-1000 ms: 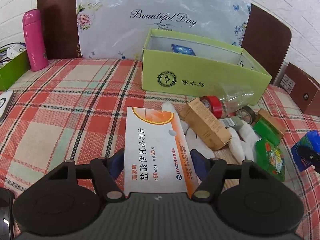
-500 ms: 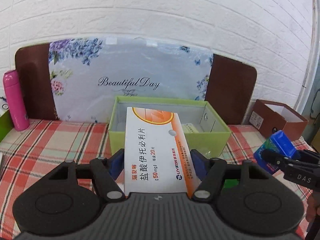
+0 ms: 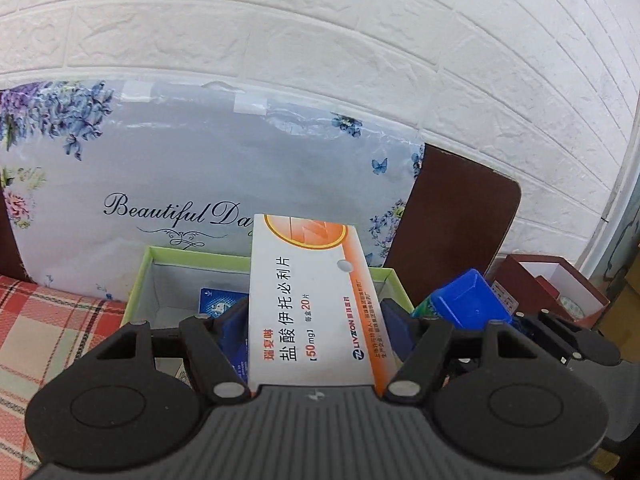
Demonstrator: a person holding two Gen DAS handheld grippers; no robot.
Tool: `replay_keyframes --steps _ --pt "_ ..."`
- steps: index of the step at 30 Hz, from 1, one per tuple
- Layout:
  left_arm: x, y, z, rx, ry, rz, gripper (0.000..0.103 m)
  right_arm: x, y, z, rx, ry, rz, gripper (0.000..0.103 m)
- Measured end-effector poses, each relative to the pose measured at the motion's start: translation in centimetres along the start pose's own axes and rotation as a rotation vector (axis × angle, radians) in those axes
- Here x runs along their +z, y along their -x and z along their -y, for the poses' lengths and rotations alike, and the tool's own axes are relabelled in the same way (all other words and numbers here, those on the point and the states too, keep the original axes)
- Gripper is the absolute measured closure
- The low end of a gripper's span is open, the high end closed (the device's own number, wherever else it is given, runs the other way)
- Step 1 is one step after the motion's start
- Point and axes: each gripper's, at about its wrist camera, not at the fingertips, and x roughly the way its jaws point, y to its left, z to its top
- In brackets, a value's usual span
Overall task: Organize objects
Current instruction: 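Place the white-orange box and blue container into the lime-green box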
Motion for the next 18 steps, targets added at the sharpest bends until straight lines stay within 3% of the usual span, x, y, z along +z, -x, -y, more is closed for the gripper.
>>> replay_keyframes --steps 5,8,9,10,15,18 --pt "0.0 -4.9 -1.2 0.003 0.008 -0.038 0.03 -1.0 -5.3 -0.3 0.011 0.039 -0.055 0.046" --pt "-0.5 -7.6 -2.0 0.027 -0.024 -0.066 0.02 -2.1 -8.4 -0.3 0.014 0.07 -0.09 0.046" --pt "-0.7 -8.3 -2.2 0.051 -0.035 -0.082 0.02 -2.6 -9.1 -0.3 0.013 0.082 -0.096 0.041" --pt "-0.9 -8.9 -2.7 0.064 -0.041 -0.095 0.02 -3.0 -9.6 -0.4 0.003 0.095 -0.102 0.027" --pt "-1.4 -6.8 -4.6 0.043 0.044 -0.087 0.02 -2.8 -8.3 0.0 0.015 0.07 -0.039 0.002" --pt "-1.3 -3.3 -4.5 0.07 0.056 -0.035 0.02 -2.0 -5.6 0.2 -0.033 0.05 0.018 0.0"
